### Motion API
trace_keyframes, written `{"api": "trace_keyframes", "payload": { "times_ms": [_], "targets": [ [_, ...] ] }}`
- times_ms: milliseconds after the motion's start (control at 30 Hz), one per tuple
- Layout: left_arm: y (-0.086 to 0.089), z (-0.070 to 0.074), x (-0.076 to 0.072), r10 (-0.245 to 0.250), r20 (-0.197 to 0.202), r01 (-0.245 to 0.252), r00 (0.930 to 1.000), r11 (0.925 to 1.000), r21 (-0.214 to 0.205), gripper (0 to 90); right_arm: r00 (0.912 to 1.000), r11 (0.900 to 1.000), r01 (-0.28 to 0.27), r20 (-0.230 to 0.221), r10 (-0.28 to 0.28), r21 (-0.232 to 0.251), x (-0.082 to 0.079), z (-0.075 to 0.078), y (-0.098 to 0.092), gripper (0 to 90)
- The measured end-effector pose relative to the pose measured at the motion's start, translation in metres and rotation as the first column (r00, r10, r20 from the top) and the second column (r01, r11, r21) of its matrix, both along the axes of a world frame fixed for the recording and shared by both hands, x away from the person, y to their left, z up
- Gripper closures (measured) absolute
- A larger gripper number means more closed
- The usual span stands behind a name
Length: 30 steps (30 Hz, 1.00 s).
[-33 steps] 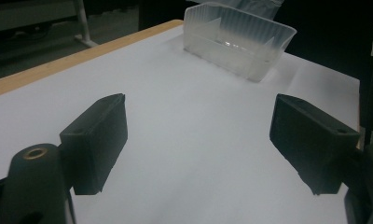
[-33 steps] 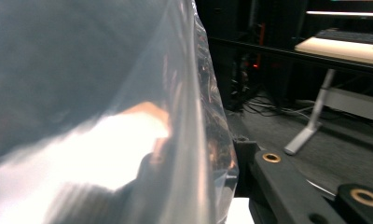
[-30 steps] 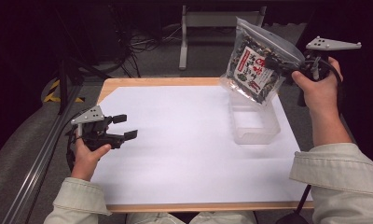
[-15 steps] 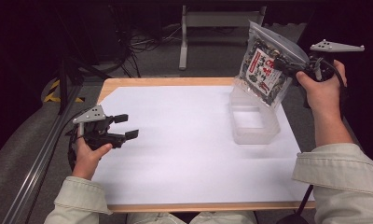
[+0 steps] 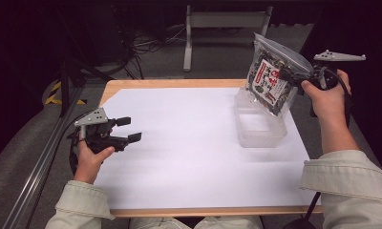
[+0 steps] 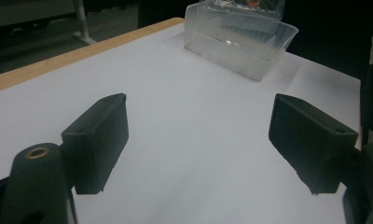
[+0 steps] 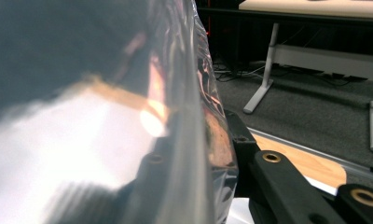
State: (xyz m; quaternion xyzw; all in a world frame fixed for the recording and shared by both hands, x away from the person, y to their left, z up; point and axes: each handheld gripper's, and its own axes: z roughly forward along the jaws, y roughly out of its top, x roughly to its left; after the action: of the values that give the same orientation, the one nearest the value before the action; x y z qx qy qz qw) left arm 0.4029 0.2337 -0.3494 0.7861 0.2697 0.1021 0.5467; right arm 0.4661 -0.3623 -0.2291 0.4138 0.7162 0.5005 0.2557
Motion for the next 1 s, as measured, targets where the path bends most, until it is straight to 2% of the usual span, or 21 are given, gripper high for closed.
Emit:
{"api": "trace_keyframes", "payload": {
  "times_ms": [500,533,800,1000],
  "targets": [
    [0.001,-0.002,0.001,-0.001,-0.012,0.001,0.9999,0.9999,-0.017,20.4,0.9993,1.0000,-0.008,-0.036,0.009,0.003,0.004,-0.015,-0.004,75.9],
    [0.001,-0.001,0.001,-0.002,-0.004,0.002,1.0000,1.0000,-0.007,20.4,0.9993,1.0000,-0.007,-0.038,0.007,0.003,0.004,-0.016,-0.004,75.9],
    [0.000,-0.002,0.001,-0.002,-0.006,0.002,1.0000,1.0000,-0.001,20.4,0.9990,0.9998,-0.019,-0.040,0.018,-0.006,0.008,-0.033,-0.005,75.8],
    [0.001,-0.002,0.001,0.002,-0.013,-0.003,0.9999,0.9999,-0.013,20.3,0.9987,0.9996,-0.029,-0.043,0.028,-0.007,0.008,-0.048,-0.006,75.8]
  ]
}}
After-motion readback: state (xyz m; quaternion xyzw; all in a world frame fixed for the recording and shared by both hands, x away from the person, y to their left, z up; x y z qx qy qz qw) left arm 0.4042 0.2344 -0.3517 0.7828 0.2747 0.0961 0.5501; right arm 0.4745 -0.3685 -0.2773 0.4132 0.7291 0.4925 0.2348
